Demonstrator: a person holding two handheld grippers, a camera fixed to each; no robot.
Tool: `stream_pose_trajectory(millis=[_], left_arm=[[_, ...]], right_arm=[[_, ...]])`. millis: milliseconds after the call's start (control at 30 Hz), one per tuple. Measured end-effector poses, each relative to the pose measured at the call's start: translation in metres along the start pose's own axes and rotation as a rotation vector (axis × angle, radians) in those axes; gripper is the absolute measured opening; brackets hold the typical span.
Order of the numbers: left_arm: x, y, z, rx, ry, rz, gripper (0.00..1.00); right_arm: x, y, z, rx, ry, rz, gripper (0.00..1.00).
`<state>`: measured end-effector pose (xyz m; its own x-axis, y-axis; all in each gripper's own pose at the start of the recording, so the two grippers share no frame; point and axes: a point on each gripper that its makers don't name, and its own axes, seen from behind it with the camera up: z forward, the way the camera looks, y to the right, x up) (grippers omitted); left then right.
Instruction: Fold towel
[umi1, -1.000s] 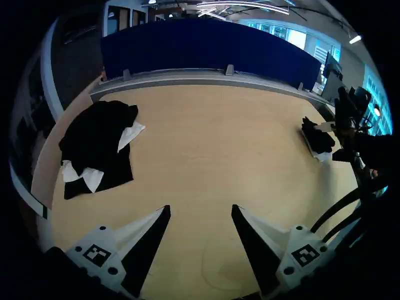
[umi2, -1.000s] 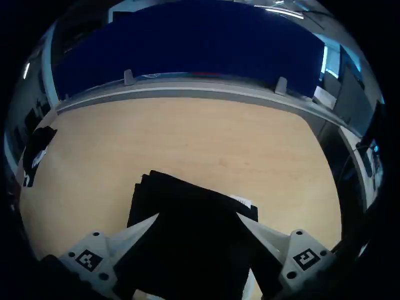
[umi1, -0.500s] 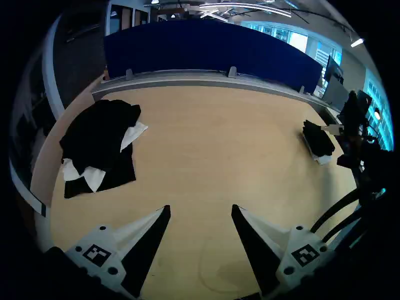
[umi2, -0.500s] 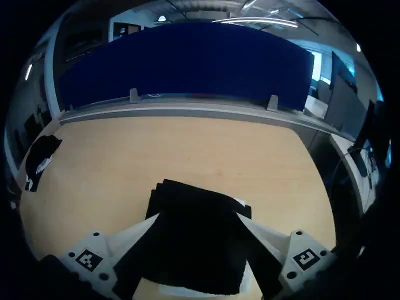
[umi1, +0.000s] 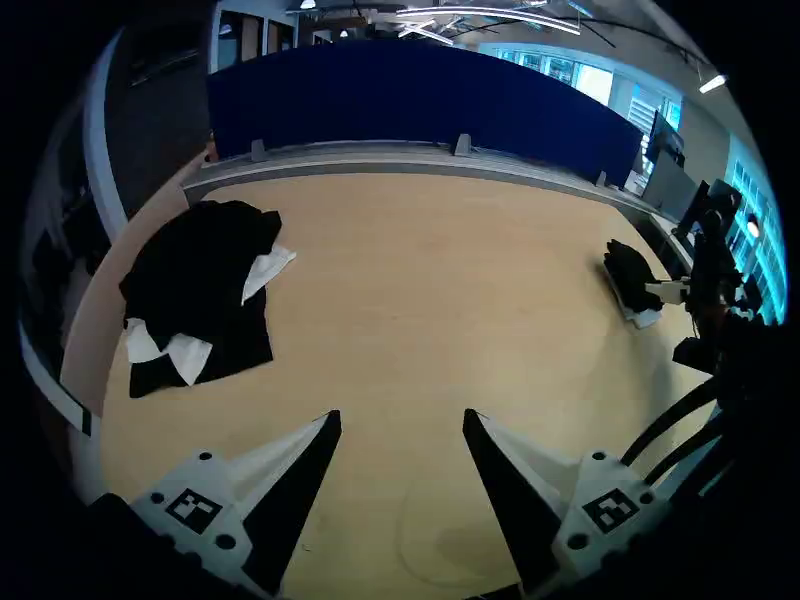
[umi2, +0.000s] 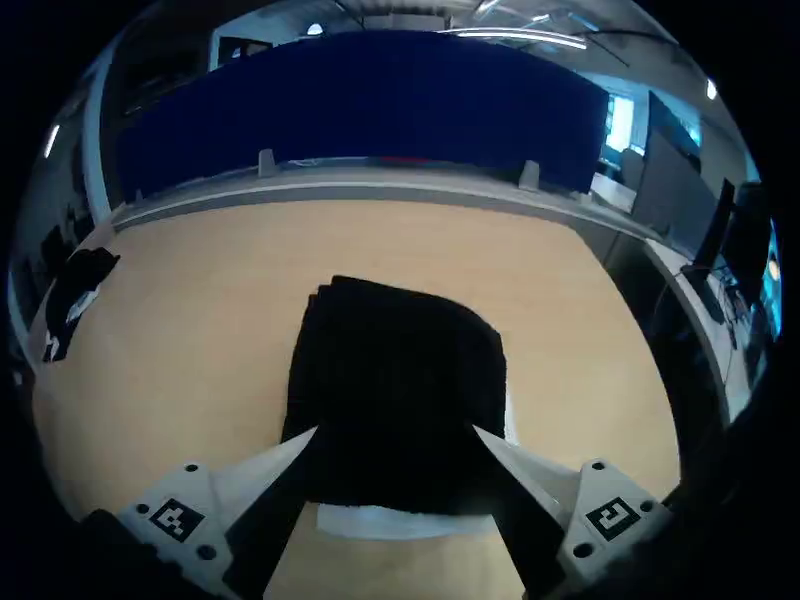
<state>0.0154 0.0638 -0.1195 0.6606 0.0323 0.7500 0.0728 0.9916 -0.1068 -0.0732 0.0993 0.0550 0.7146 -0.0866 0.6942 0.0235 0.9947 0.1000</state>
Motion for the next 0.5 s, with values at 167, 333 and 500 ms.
stream_pose_trajectory(millis=[167, 333, 500], left_arm=[[-0.001, -0.002, -0.003, 0.004, 0.0, -0.002, 0.9], [-0.002, -0.003, -0.004, 0.008, 0.004, -0.003, 0.9], [-0.001, -0.005, -0.004, 0.009, 0.013, -0.009, 0.9]], right_arm=[[-0.011, 0.001, 0.004, 0.012, -0.017, 0.011, 1.0], [-0.011, 0.002, 0.007, 0.017, -0.021, 0.016, 1.0], [0.008, -0.002, -0.007, 0.015, 0.023, 0.024, 1.0]])
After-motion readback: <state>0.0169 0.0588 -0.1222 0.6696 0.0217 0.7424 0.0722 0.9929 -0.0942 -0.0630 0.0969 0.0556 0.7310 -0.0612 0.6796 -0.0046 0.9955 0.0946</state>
